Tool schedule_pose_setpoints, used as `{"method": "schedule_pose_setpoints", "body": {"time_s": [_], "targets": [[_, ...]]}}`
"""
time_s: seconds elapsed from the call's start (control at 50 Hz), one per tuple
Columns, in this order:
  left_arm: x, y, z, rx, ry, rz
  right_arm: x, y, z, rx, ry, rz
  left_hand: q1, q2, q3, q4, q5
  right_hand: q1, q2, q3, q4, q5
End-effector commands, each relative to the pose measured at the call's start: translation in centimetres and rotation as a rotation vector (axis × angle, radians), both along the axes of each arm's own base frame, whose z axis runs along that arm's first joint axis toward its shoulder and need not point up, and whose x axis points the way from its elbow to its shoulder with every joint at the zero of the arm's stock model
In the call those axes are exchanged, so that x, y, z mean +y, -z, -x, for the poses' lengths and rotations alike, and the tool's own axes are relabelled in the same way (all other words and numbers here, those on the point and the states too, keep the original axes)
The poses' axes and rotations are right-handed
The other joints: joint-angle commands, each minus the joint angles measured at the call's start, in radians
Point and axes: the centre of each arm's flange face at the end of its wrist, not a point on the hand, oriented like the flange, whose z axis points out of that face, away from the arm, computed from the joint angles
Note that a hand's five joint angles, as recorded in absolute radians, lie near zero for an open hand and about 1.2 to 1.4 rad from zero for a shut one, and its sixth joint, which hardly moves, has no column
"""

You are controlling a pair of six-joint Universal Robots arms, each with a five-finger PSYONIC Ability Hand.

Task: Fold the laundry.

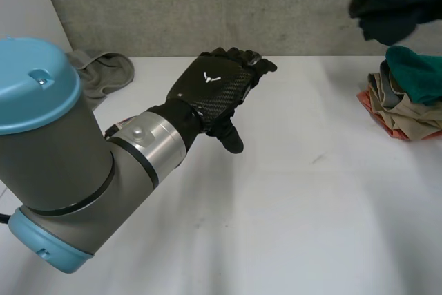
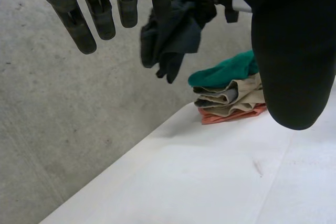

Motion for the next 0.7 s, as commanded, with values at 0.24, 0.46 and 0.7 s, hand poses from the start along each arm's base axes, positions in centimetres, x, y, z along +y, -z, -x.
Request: {"method": "schedule_pose_setpoints", "body": {"time_s": [0.24,0.46,0.7], "targets": [[-0.4,2.4,0.3,-0.044,0.011,-0.051,-2.4,15.1,11.7,-0.056,-0.027,-0.231,0.016,0.0,-0.005,0.002,-0.017,0.355,0.255,0.232,0.212,0.309],[-0.3,2.1,0.3,-0.04,0.011,-0.044,-0.8,12.3,12.5,-0.076,-0.007,-0.272,0.016,0.0,-0.005,0.002,-0.017,-0.866,-0.966,-0.99,-1.01,-0.913],[0.5,0.5,0.3,-0.01,0.027,-0.012,4.7,5.8,15.2,-0.115,0.176,-0.577,0.01,-0.006,-0.011,-0.004,-0.023,-0.866,-0.966,-0.99,-1.01,-0.913]]}}
